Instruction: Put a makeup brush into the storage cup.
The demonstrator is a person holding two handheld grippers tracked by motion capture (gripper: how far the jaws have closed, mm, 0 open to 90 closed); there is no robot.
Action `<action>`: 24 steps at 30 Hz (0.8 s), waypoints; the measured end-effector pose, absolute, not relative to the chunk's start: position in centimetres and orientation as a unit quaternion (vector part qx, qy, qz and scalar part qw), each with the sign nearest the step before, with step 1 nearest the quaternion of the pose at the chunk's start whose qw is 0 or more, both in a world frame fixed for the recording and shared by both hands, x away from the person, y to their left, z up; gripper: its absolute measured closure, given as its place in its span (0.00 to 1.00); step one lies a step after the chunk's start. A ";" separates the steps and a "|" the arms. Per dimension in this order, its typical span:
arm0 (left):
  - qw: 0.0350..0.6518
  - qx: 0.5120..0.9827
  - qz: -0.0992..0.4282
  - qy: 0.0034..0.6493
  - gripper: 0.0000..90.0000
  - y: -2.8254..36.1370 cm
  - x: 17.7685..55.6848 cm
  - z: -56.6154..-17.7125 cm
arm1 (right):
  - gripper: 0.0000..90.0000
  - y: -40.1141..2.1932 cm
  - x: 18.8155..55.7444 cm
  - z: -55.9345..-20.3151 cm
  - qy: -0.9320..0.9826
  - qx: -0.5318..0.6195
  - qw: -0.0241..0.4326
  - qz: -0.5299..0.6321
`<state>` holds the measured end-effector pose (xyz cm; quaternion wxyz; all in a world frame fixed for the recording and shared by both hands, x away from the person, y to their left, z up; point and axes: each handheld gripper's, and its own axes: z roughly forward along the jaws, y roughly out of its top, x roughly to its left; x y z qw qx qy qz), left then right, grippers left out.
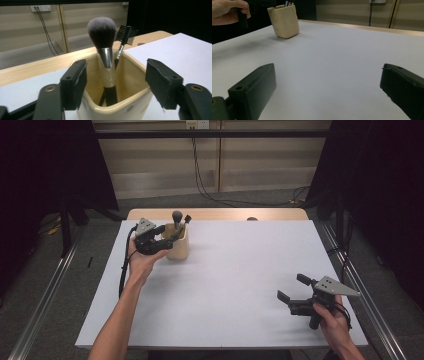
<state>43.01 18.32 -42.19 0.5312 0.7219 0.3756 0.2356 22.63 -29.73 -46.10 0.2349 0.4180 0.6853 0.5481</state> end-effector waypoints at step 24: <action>0.549 0.711 0.211 0.385 0.03 20.9 39.4 -40.9 | 0.00 -30.0 22.5 -45.9 0.676 0.428 0.249 0.545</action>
